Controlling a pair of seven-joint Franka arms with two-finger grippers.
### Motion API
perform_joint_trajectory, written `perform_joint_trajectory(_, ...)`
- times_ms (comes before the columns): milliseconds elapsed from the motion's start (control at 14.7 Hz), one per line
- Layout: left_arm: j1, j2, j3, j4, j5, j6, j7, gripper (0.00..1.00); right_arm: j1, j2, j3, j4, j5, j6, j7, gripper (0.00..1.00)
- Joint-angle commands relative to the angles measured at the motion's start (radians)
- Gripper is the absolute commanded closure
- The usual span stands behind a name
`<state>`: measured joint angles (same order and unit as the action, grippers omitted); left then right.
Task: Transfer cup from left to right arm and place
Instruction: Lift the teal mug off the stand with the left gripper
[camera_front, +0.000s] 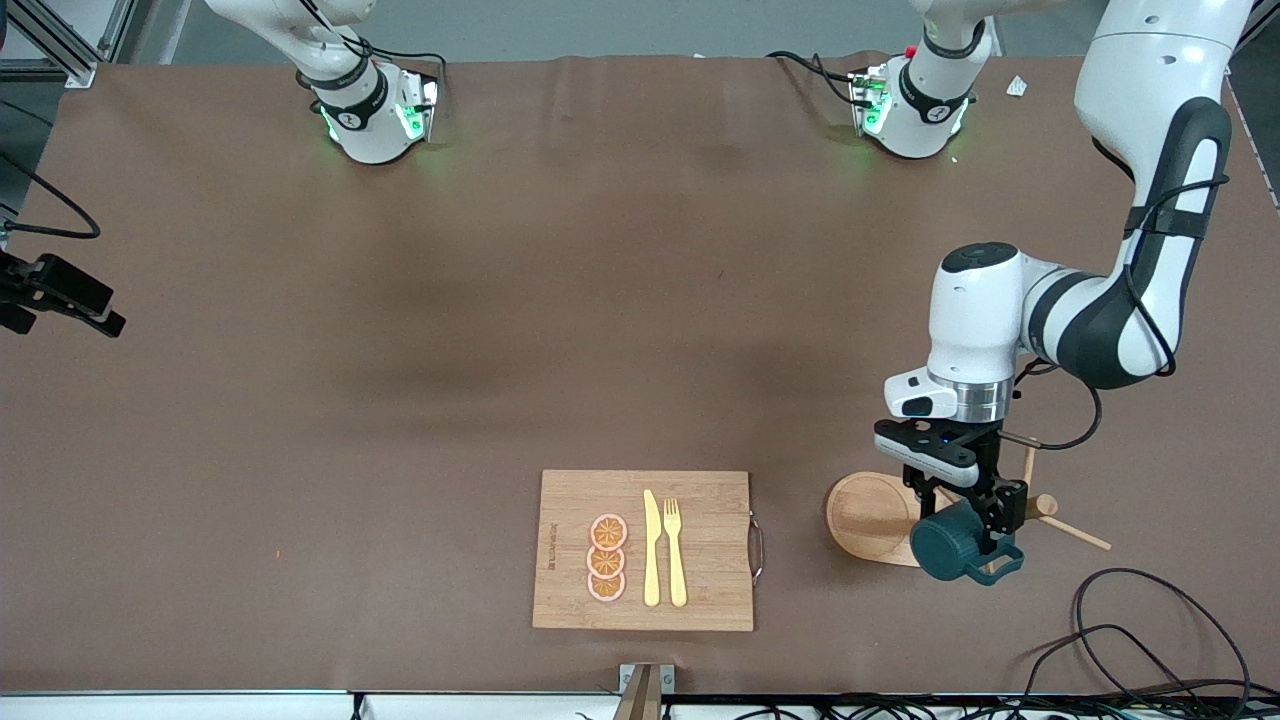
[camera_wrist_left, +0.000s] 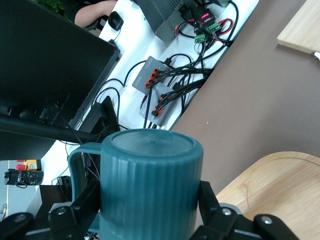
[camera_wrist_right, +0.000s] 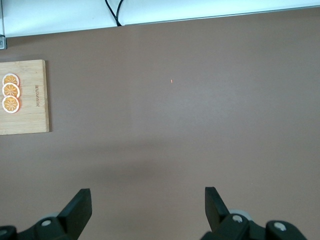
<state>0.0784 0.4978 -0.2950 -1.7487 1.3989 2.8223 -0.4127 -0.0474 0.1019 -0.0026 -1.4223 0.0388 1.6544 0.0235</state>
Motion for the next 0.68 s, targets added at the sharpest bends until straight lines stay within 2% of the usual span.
perform_joint_trajectory(0,0.0,-0.068,-0.013,-0.055,0.026,-0.006,-0.009,0.33,-0.009,-0.005,0.007,-0.006,0.004,-0.004,-0.011,0.0)
perform_joint_trajectory(271,0.0,-0.11,-0.044,-0.086,0.026,-0.007,0.002,0.33,-0.009,-0.005,0.007,-0.006,0.004,-0.002,-0.011,0.0)
perform_joint_trajectory(611,0.0,-0.154,-0.117,-0.113,0.025,-0.017,0.017,0.34,-0.009,-0.007,0.007,-0.006,0.004,-0.004,-0.011,0.0)
